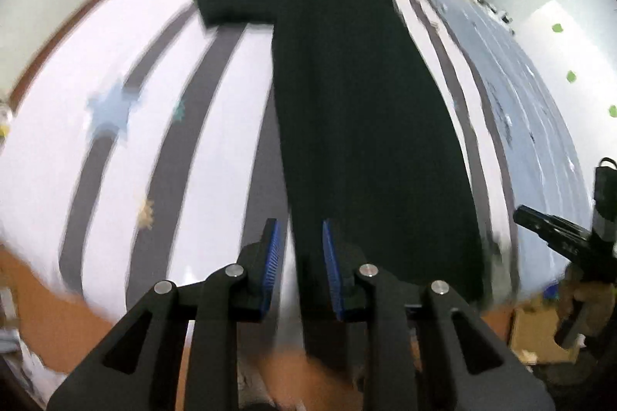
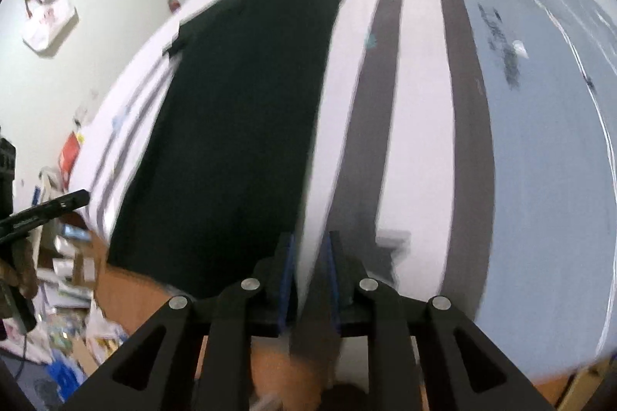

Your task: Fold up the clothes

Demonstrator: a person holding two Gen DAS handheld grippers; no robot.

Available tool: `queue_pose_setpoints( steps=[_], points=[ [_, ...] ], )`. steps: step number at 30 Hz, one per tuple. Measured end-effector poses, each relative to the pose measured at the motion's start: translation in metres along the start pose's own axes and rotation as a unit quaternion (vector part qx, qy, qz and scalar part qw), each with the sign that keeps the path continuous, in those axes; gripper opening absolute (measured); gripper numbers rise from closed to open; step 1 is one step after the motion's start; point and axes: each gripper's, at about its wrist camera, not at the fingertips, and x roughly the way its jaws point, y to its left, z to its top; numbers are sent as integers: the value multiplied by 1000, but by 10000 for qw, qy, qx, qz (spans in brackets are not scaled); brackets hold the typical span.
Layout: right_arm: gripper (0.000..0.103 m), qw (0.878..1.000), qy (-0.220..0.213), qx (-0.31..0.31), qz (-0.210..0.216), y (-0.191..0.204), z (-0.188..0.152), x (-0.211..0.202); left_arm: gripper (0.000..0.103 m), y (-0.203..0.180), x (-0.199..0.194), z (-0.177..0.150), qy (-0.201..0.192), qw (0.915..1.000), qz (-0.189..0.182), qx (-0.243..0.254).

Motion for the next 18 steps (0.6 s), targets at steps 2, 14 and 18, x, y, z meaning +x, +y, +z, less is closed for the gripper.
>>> queue_pose_setpoints(
  steps=[2,14,18],
  points=[
    [17,9997,-219,-68,28,2,36,10,21,-3,18,37,-244,9997,42,-40],
    [32,9968,-778,-154,-97,-1,198,99,22,11,164,218,-761,9946,-214,678],
    [32,9979,-473,115,-435,0,204,155,23,53,196,220,-485,9965,-273,619]
  ],
)
